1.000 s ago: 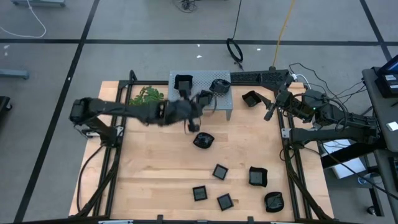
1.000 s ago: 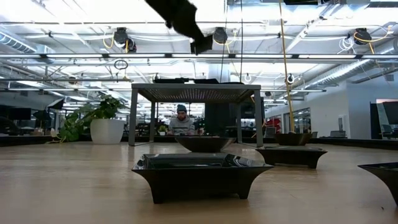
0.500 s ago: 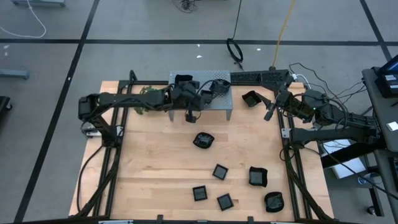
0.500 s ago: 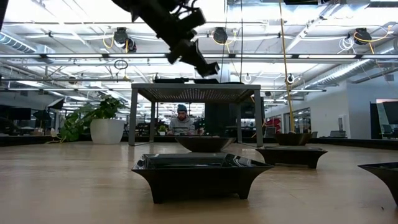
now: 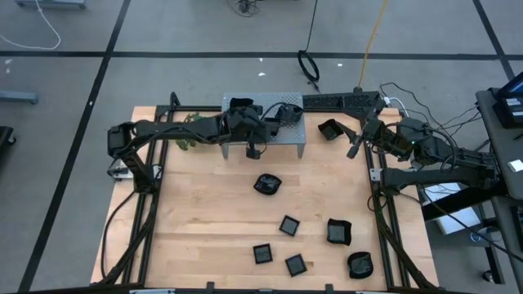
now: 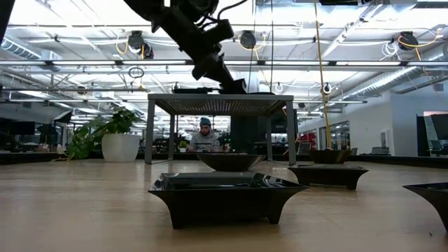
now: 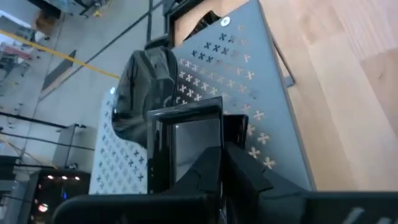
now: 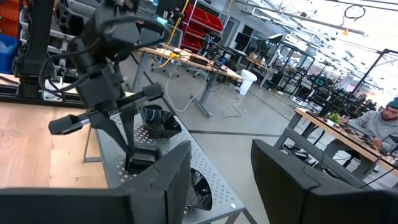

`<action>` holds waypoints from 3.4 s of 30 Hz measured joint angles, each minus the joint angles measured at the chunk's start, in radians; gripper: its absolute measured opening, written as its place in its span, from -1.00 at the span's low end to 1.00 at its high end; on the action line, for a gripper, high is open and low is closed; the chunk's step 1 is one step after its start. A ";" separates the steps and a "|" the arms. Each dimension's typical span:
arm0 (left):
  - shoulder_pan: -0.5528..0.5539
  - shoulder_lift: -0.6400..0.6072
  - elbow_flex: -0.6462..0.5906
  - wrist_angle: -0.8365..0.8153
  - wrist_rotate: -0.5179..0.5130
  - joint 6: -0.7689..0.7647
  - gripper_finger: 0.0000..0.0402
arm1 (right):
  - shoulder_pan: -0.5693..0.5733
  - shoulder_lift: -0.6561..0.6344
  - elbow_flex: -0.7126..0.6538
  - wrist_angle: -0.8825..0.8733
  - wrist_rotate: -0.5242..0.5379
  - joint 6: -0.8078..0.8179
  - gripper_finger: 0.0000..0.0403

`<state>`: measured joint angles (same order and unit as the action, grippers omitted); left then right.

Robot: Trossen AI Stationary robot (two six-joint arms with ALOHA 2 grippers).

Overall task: Pick & Place Mini shaped plates
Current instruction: Stack the black square plate on top of the black square plate on the shelf

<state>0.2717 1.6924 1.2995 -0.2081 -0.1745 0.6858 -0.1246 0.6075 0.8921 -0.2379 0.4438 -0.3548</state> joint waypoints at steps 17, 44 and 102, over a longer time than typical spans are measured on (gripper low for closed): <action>-0.013 -0.003 0.002 0.057 -0.029 -0.064 -0.38 | 0.000 0.000 0.000 0.000 0.000 0.001 -0.23; -0.218 -0.043 0.001 0.086 -0.141 -0.573 -0.25 | 0.000 0.000 0.000 0.000 0.000 0.001 -0.23; -0.618 0.488 0.002 0.365 0.019 -0.577 -0.32 | 0.000 0.000 0.000 0.000 0.000 0.001 -0.23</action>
<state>-0.3463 2.1799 1.3018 0.1567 -0.1557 0.1084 -0.1246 0.6075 0.8921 -0.2379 0.4438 -0.3542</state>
